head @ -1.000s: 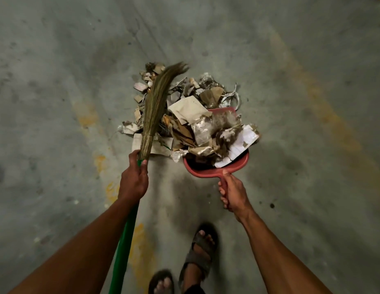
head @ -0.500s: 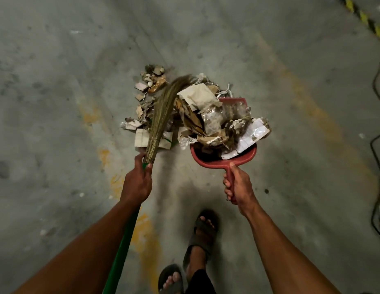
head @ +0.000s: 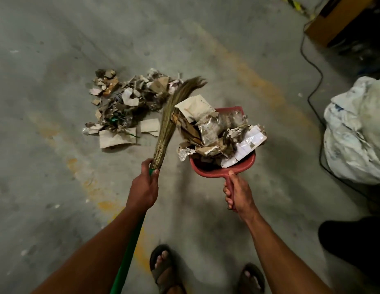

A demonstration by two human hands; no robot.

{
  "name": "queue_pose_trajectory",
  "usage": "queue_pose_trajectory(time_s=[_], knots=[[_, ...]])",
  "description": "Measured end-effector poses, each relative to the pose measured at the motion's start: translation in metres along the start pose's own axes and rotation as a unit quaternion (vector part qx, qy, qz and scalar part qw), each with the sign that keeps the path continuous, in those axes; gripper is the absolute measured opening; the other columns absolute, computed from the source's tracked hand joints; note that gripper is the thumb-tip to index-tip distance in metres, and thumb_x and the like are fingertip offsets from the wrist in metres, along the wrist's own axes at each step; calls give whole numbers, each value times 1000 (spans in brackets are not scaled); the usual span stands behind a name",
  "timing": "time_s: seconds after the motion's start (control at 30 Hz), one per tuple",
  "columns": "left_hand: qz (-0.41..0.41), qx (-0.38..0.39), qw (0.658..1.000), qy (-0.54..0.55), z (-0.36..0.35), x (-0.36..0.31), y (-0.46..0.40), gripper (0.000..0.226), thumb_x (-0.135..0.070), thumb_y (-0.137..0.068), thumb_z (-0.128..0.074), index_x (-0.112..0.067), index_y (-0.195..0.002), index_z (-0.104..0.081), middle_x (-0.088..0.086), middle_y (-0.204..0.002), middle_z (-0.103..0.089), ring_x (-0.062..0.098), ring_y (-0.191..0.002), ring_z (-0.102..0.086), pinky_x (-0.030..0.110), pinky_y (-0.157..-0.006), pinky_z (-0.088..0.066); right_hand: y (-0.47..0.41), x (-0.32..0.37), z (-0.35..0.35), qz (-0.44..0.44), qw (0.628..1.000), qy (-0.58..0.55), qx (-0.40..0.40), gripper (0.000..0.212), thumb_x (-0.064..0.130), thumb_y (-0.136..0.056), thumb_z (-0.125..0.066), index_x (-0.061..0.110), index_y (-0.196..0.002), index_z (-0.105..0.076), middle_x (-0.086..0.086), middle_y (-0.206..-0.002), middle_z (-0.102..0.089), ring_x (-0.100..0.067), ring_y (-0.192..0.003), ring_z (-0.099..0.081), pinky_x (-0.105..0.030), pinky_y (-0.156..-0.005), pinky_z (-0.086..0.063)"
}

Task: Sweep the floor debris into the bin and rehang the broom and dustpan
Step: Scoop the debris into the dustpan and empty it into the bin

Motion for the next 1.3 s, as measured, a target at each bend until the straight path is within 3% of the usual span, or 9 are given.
queue_pose_trajectory(time_s=[0.1, 0.23, 0.37, 0.47, 0.63, 0.8, 1.0, 1.13, 1.3], knots=[[-28, 33, 999, -9, -43, -29, 21, 36, -37, -111, -41, -39, -145, -32, 2, -79, -66, 22, -62, -64, 44, -59, -56, 9, -26, 50, -8, 999, -20, -29, 56, 68, -89, -49, 13, -84, -60, -4, -61, -51, -18, -40, -37, -23, -43, -31], [-61, 68, 996, -21, -102, -64, 52, 36, -37, -111, -41, -38, -145, -32, 0, -80, -65, 20, -63, -63, 39, -56, -53, 21, -65, 119, -23, 996, -43, -72, 51, 59, -104, -46, 14, -83, -58, -5, -59, -49, -17, -38, -35, -25, -44, -31], [-82, 101, 991, -24, -163, -98, 92, 35, -36, -111, -42, -39, -145, -33, 1, -73, -64, 20, -57, -62, 39, -48, -49, 43, -104, 198, -51, 991, -62, -106, 50, 55, -106, -45, 14, -81, -58, -5, -59, -48, -17, -38, -35, -23, -44, -30], [-92, 136, 986, -22, -213, -125, 127, 36, -36, -111, -40, -39, -146, -32, 5, -71, -64, 25, -57, -62, 44, -49, -52, 66, -133, 264, -58, 986, -84, -130, 50, 56, -106, -46, 14, -81, -59, -6, -60, -48, -17, -39, -36, -21, -42, -29], [-117, 168, 978, -31, -289, -173, 179, 36, -35, -111, -41, -40, -146, -32, 4, -73, -63, 23, -57, -62, 39, -48, -52, 99, -177, 365, -70, 975, -106, -181, 51, 54, -107, -45, 13, -80, -59, -5, -57, -47, -17, -38, -35, -21, -41, -28], [-148, 203, 967, -44, -359, -217, 225, 35, -37, -111, -41, -39, -145, -33, 2, -74, -64, 21, -58, -63, 44, -52, -54, 127, -226, 447, -84, 961, -125, -232, 52, 59, -105, -44, 16, -81, -59, -1, -57, -49, -14, -39, -37, -21, -42, -29], [-180, 231, 954, -56, -430, -259, 269, 35, -37, -111, -41, -37, -145, -34, 1, -73, -63, 19, -57, -63, 33, -48, -51, 146, -276, 520, -118, 946, -140, -266, 62, 79, -84, -45, 18, -81, -59, -1, -60, -49, -13, -39, -37, -23, -42, -29], [-176, 258, 948, -61, -467, -276, 291, 34, -38, -111, -41, -40, -144, -34, 4, -72, -63, 18, -55, -60, 38, -47, -52, 158, -296, 555, -146, 934, -166, -280, 49, 57, -106, -45, 15, -86, -59, 1, -58, -48, -9, -35, -34, -18, -37, -26], [-172, 281, 941, -74, -495, -293, 315, 31, -36, -111, -42, -41, -141, -34, 4, -73, -65, 18, -55, -61, 35, -46, -52, 162, -315, 589, -181, 934, -145, -273, 49, 53, -108, -44, 12, -91, -65, 1, -58, -51, -13, -36, -36, -17, -38, -27]])
Point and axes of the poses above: each hand's wrist, its own y-axis away from the middle knuckle, its own z-axis out of the back of the hand, x = y × z, the point moved 5 cm from there along -y, towards the middle knuckle
